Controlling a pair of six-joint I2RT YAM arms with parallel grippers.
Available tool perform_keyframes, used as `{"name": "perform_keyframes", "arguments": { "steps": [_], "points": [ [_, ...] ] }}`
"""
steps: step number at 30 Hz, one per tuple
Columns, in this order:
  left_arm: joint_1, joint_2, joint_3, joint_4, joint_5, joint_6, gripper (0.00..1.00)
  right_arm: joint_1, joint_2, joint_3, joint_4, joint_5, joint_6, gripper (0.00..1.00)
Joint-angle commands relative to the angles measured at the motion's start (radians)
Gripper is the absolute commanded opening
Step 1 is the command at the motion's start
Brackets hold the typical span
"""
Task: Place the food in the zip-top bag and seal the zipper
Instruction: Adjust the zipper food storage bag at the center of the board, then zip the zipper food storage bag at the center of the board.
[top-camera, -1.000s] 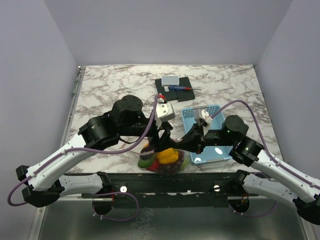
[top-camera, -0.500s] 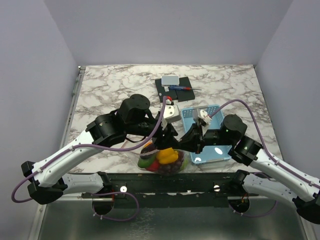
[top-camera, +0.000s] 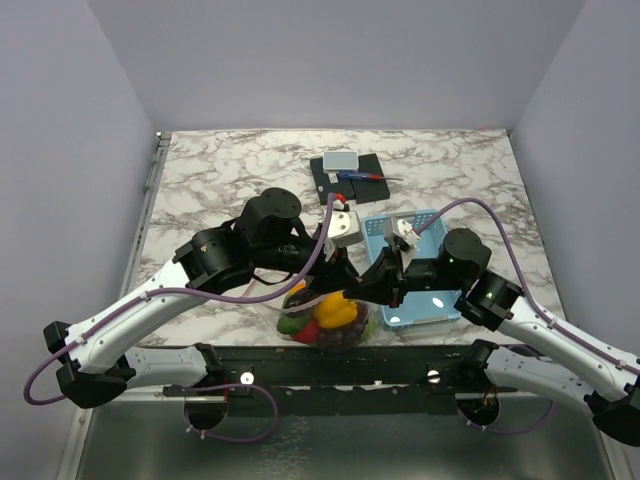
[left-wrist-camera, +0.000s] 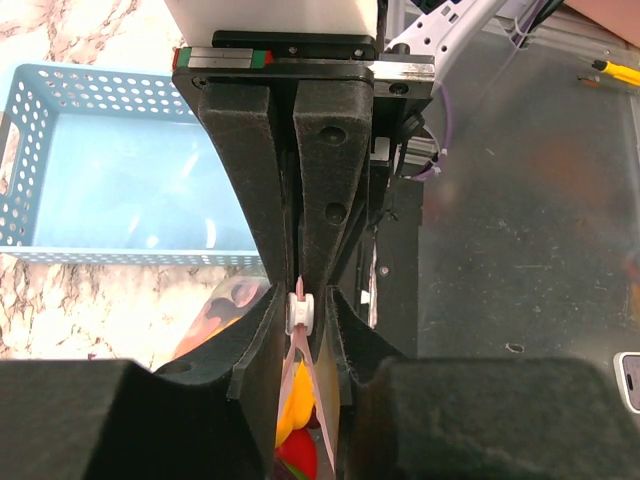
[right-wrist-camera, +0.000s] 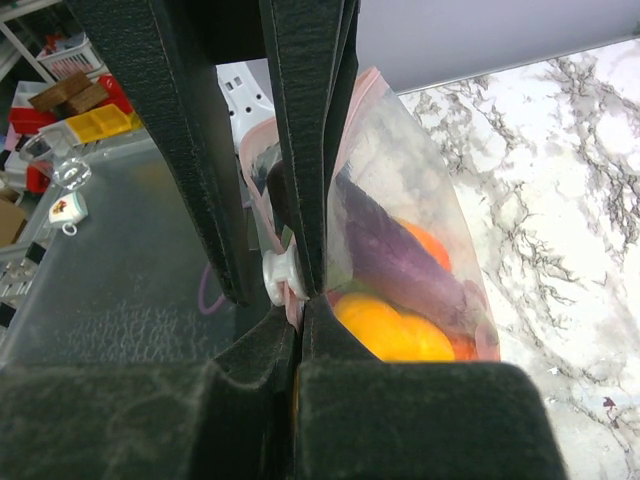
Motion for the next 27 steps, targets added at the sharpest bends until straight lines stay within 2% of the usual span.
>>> {"name": "perform_keyframes", "arguments": {
  "steps": [1, 12, 17, 22, 27],
  "points": [
    [-0.004, 0.002, -0.016, 0.02, 0.024, 0.009, 0.25, 0.002, -0.003, 0.04, 0.02, -0.011, 0.013, 0.01],
    [-0.003, -0.001, -0.033, 0.02, 0.015, 0.009, 0.26, 0.002, 0.002, 0.043, 0.02, -0.016, 0.013, 0.01],
    [-0.004, -0.005, -0.037, 0.02, 0.011, 0.011, 0.18, 0.002, 0.002, 0.044, 0.019, -0.014, 0.012, 0.01],
    [-0.004, -0.009, -0.037, 0.018, 0.005, 0.01, 0.0, 0.002, -0.002, 0.039, 0.022, -0.007, 0.009, 0.01],
    [-0.004, -0.018, -0.046, 0.018, -0.009, 0.005, 0.0, 0.002, -0.044, 0.024, 0.048, 0.024, 0.005, 0.01]
  ]
}}
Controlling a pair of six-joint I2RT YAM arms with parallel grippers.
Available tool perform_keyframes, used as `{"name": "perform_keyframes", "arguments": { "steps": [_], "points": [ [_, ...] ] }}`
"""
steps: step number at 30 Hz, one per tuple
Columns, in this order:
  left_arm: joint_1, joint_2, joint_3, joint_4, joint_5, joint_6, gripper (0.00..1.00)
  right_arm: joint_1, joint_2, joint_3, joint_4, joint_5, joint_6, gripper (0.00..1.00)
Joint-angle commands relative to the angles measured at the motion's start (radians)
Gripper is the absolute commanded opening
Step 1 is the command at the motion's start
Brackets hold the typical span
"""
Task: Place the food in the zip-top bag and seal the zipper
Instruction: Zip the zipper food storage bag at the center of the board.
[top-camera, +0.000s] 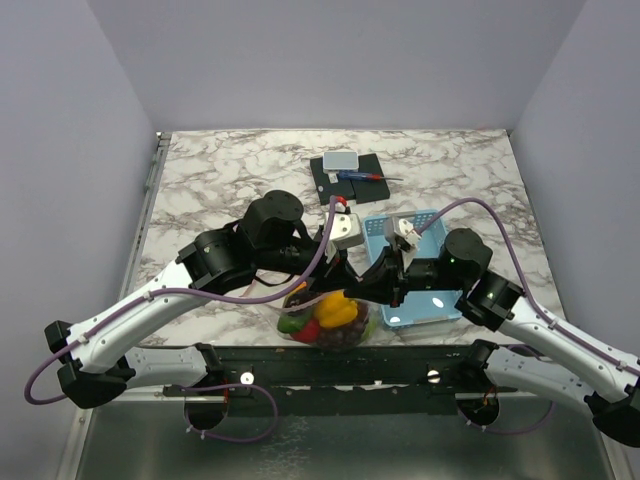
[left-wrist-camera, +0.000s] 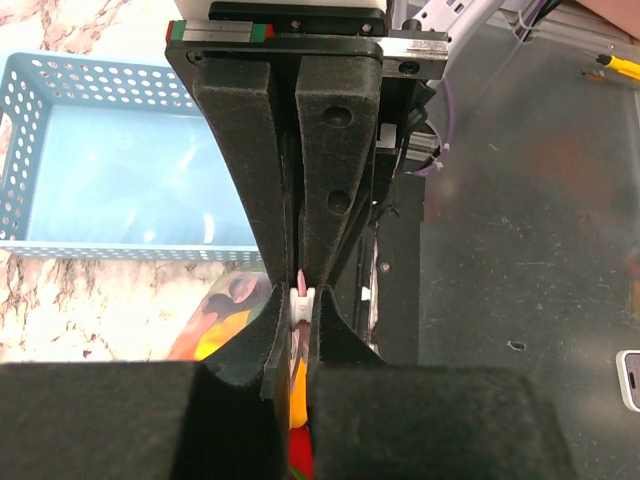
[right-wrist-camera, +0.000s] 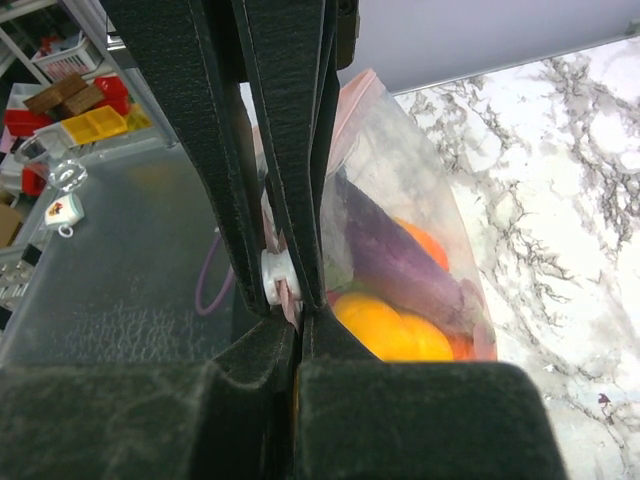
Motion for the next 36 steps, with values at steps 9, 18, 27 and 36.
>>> {"name": "perform_keyframes", "arguments": {
  "steps": [9, 18, 27, 36],
  "points": [
    [-0.004, -0.047, -0.04, -0.002, -0.026, -0.001, 0.0, 0.002, -0.134, 0.002, 0.112, 0.098, -0.008, 0.01],
    [-0.003, -0.077, -0.045, -0.028, -0.049, -0.003, 0.0, 0.002, -0.169, -0.001, 0.121, 0.174, -0.019, 0.0],
    [-0.003, -0.13, -0.063, -0.065, -0.084, -0.018, 0.0, 0.002, -0.177, 0.008, 0.098, 0.268, -0.044, 0.01],
    [-0.003, -0.171, -0.065, -0.105, -0.127, -0.02, 0.0, 0.002, -0.175, 0.021, 0.057, 0.374, -0.091, 0.01]
  ]
}}
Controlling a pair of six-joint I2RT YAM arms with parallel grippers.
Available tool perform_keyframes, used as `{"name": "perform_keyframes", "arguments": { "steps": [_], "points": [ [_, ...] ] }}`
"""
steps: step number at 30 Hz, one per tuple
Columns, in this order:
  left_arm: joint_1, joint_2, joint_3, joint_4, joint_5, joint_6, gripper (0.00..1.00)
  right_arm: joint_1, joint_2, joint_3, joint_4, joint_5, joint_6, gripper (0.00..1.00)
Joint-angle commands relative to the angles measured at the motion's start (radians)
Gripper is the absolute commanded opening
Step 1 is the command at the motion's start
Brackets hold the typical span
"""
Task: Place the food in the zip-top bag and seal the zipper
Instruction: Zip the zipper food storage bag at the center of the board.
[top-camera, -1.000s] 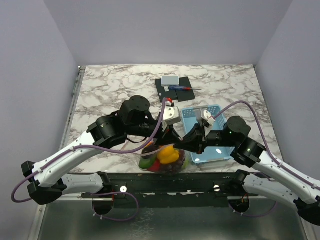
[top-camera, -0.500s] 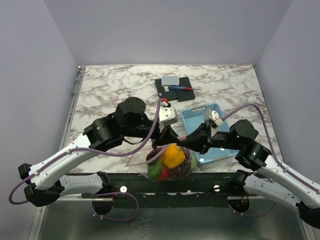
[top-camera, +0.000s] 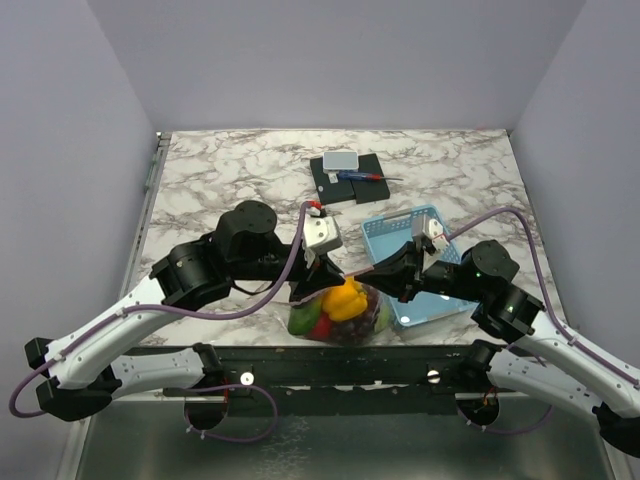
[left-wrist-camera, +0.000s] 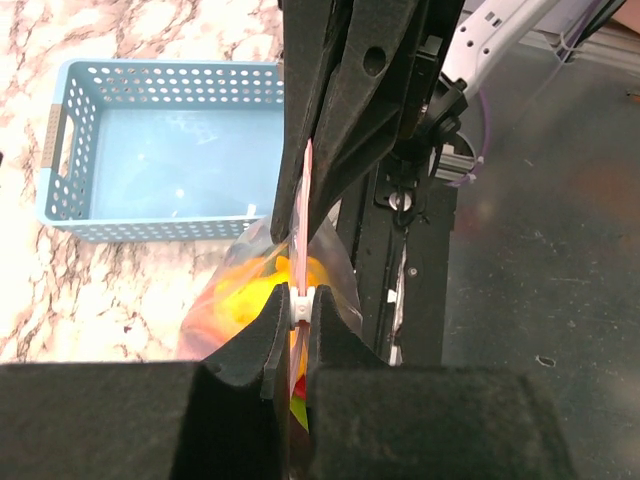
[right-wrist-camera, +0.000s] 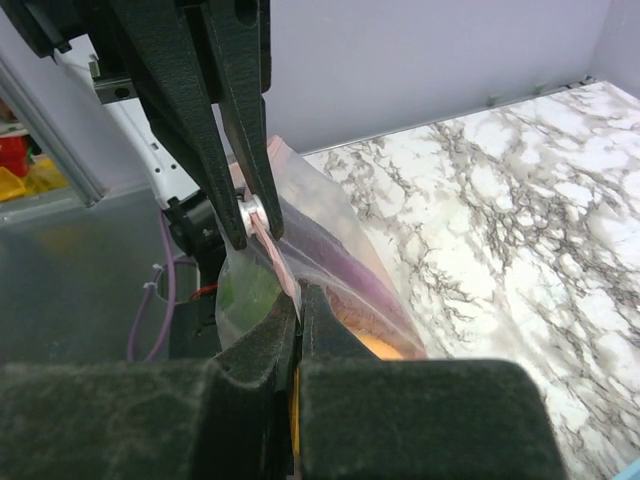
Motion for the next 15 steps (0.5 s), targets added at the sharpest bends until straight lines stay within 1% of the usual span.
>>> {"name": "perform_keyframes", "arguments": {
  "steps": [1, 6, 15],
  "points": [
    [0.002, -0.051, -0.009, -0.114, -0.031, -0.012, 0.0, -0.008, -0.034, 0.037, 0.05, 0.149, -0.053, 0.01],
    [0.002, -0.076, -0.015, -0.134, -0.058, -0.012, 0.0, -0.008, -0.051, 0.027, 0.042, 0.216, -0.067, 0.01],
    [0.002, -0.129, -0.009, -0.177, -0.128, -0.063, 0.0, -0.008, -0.058, 0.007, 0.052, 0.331, -0.091, 0.01]
  ]
}}
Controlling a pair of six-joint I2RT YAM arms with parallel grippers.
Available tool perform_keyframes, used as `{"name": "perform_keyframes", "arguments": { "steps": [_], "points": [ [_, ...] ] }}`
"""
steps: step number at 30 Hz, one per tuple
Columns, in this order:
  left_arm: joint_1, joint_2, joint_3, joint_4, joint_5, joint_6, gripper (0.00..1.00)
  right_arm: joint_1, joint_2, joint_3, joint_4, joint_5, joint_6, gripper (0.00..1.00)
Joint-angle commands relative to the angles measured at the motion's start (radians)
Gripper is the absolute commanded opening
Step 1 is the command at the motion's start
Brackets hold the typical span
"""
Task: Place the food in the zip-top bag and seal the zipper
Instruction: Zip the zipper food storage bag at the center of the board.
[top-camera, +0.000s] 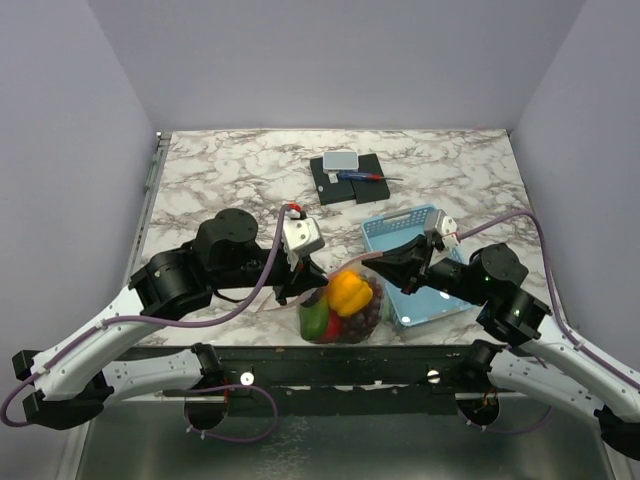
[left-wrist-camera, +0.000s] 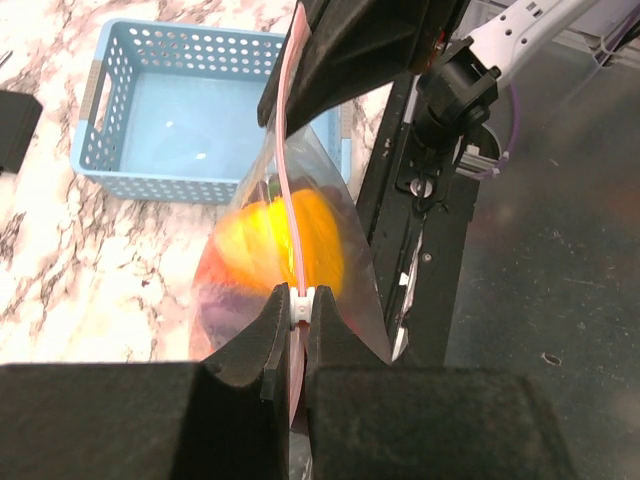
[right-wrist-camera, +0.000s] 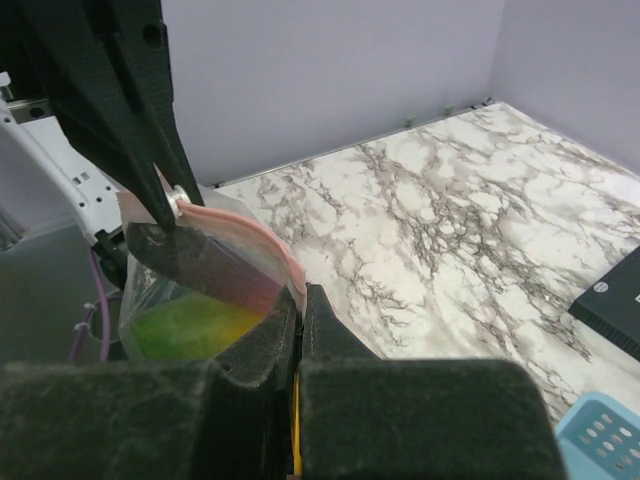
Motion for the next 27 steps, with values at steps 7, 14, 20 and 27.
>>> {"name": "perform_keyframes", "arguments": {
  "steps": [7, 14, 20, 27],
  "points": [
    [0.0, -0.097, 0.003, -0.117, -0.082, -0.075, 0.0, -0.012, -0.012, -0.016, 0.078, 0.263, -0.054, 0.01],
    [0.001, -0.135, 0.001, -0.129, -0.116, -0.109, 0.0, -0.012, -0.008, -0.039, 0.096, 0.378, -0.054, 0.0],
    [0.001, -0.157, -0.01, -0.132, -0.129, -0.138, 0.0, -0.012, 0.0, -0.051, 0.112, 0.485, -0.042, 0.01],
    [0.0, -0.179, -0.015, -0.142, -0.146, -0.164, 0.0, -0.012, 0.021, -0.056, 0.112, 0.598, -0.021, 0.0]
  ]
}}
